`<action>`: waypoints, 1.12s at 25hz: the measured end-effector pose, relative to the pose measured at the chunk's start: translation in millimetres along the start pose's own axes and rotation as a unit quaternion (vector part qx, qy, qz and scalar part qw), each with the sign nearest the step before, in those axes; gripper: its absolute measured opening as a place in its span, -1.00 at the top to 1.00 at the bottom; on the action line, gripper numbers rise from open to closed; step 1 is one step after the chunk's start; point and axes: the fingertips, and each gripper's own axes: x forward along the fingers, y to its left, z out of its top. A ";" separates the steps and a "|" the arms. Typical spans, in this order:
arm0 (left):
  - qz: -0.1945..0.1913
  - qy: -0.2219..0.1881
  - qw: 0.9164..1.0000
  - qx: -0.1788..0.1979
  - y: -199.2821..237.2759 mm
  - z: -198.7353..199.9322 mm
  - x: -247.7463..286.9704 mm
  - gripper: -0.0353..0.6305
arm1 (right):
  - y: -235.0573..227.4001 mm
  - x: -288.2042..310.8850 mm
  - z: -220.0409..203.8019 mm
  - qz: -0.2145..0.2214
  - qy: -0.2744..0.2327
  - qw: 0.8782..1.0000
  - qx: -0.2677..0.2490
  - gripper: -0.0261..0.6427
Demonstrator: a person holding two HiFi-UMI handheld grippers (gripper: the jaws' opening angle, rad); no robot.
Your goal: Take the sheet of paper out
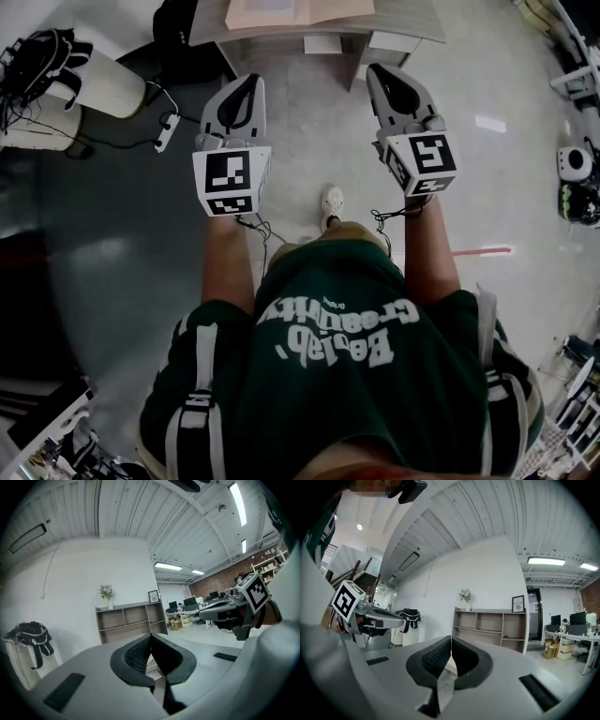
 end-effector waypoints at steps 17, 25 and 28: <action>0.015 0.010 1.000 0.013 -13.0 18.7 147.0 0.84 | -121.8 92.9 -7.1 0.032 -0.024 0.999 0.012 0.82; 0.010 0.014 1.000 0.016 -7.0 19.1 182.6 0.83 | -140.8 114.2 -14.5 0.032 -0.023 0.999 0.021 0.82; 0.004 0.014 1.000 0.013 -1.6 11.9 196.9 0.84 | -146.3 127.1 -22.3 0.029 -0.017 0.999 0.020 0.82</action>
